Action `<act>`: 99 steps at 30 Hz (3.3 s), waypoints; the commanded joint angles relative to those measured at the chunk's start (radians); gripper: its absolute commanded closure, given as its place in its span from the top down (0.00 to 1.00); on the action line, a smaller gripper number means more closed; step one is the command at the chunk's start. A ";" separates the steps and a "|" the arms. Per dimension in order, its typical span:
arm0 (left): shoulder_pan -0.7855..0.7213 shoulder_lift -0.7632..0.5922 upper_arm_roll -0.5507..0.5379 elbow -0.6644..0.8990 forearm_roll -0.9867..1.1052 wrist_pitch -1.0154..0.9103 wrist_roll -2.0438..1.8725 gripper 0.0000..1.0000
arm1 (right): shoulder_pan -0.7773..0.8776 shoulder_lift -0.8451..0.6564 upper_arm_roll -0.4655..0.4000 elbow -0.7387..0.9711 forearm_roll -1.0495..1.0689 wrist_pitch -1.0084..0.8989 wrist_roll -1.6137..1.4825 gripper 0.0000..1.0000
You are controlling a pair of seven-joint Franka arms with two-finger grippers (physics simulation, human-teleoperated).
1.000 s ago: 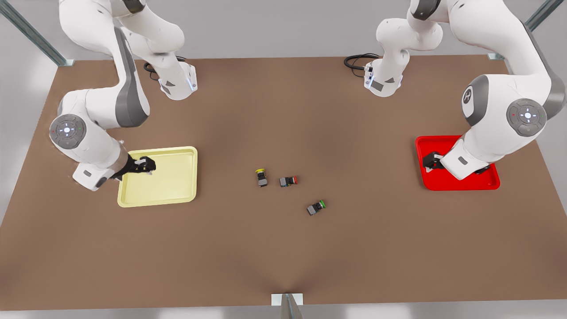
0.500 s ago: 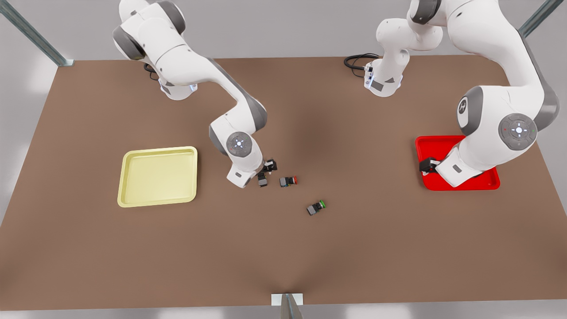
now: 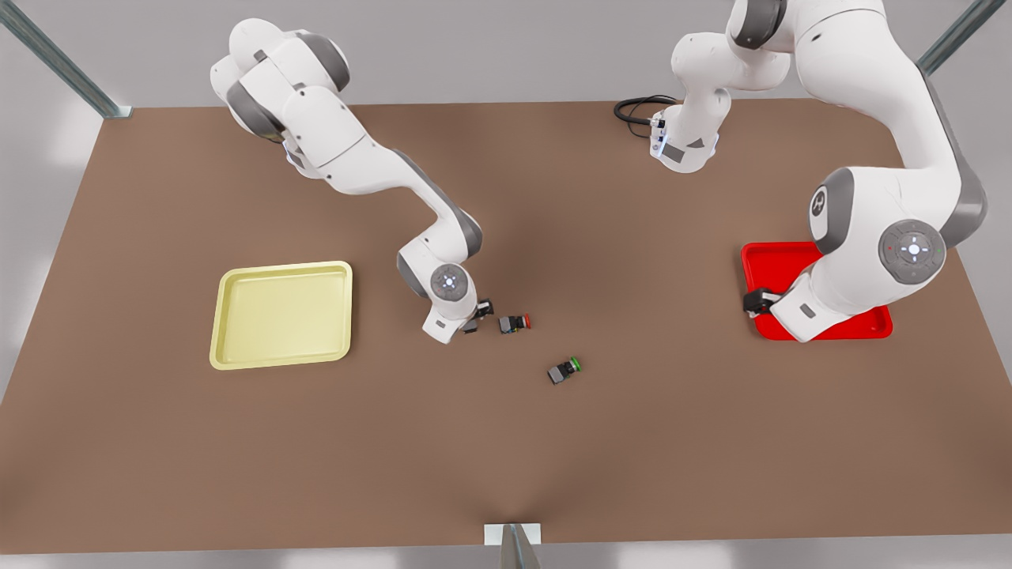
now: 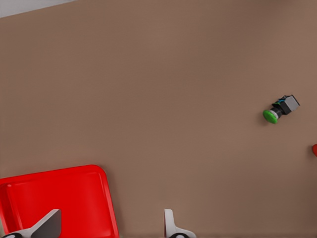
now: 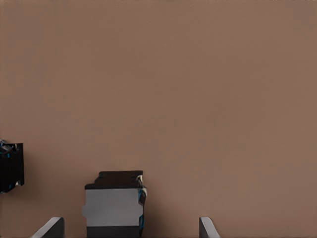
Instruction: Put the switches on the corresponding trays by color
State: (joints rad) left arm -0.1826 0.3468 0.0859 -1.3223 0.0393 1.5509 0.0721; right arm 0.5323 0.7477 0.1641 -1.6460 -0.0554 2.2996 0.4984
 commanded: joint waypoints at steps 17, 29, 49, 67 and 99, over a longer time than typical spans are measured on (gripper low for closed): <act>0.000 0.000 0.000 0.000 0.001 -0.002 0.000 1.00 | -0.006 0.019 -0.002 0.006 0.006 -0.002 0.025 0.62; 0.000 0.000 0.000 0.000 0.001 -0.002 0.000 1.00 | -0.006 0.018 0.000 0.009 0.008 -0.009 0.025 0.51; -0.399 0.115 -0.006 0.000 -0.303 0.170 -1.489 1.00 | -0.187 -0.346 0.000 -0.308 -0.023 -0.091 -0.107 0.51; -0.637 0.452 0.003 -0.002 -0.136 0.552 -2.362 1.00 | -0.518 -0.567 -0.069 -0.667 -0.153 -0.034 -0.452 0.85; -0.643 0.561 0.002 -0.005 -0.096 0.638 -2.395 0.78 | -0.624 -0.530 -0.117 0.333 0.037 -0.848 -0.504 1.00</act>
State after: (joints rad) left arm -0.8268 0.9082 0.0874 -1.3269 -0.0559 2.1890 -2.3224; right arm -0.0883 0.2215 0.0475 -1.3145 -0.0185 1.4511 -0.0047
